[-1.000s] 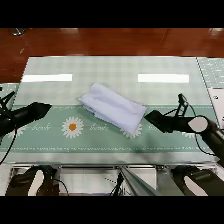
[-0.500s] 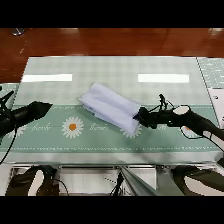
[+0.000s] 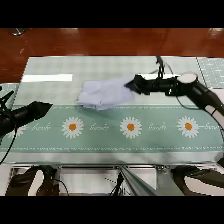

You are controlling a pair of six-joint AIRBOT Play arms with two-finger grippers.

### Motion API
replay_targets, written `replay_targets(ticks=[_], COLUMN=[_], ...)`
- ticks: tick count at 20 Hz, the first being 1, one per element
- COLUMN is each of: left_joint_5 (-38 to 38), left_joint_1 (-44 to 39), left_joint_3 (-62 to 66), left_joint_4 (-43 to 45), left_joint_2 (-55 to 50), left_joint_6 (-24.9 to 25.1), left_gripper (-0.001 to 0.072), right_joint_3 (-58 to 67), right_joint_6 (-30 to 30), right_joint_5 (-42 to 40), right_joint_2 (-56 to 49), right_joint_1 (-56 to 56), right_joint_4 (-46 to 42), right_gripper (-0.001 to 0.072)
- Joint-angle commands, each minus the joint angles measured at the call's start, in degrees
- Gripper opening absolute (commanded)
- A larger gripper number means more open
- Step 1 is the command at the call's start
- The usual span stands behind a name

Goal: Fold the shirts.

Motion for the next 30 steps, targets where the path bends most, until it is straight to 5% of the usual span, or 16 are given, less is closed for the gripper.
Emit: replay_targets(ticks=[1,4,8,13,16,30], left_joint_5=[0.0,0.0,0.0,0.0,0.0,0.7], left_joint_1=[0.0,0.0,0.0,0.0,0.0,0.0], left_joint_3=[0.0,0.0,0.0,0.0,0.0,0.0], left_joint_4=[0.0,0.0,0.0,0.0,0.0,0.0], left_joint_2=[0.0,0.0,0.0,0.0,0.0,0.0], left_joint_6=[0.0,0.0,0.0,0.1,0.2,1.6], left_gripper=[0.0022,0.0022,0.0022,0.0022,0.0022,0.0022], right_joint_3=[16.1,25.6,31.9,32.5,32.2,9.0], right_joint_6=[8.7,16.0,20.2,24.6,30.1,34.0], right_joint_5=[0.7,0.9,4.5,9.6,14.9,32.5], right_joint_2=[-0.2,-0.2,-0.1,4.4,9.3,34.6], right_joint_1=[0.0,-0.8,-7.5,-21.2,-29.0,-64.6], right_joint_4=[-13.1,-23.2,-24.4,-25.9,-35.0,-58.2], right_gripper=[0.0021,0.0021,0.0022,0.0021,0.0021,0.0020])
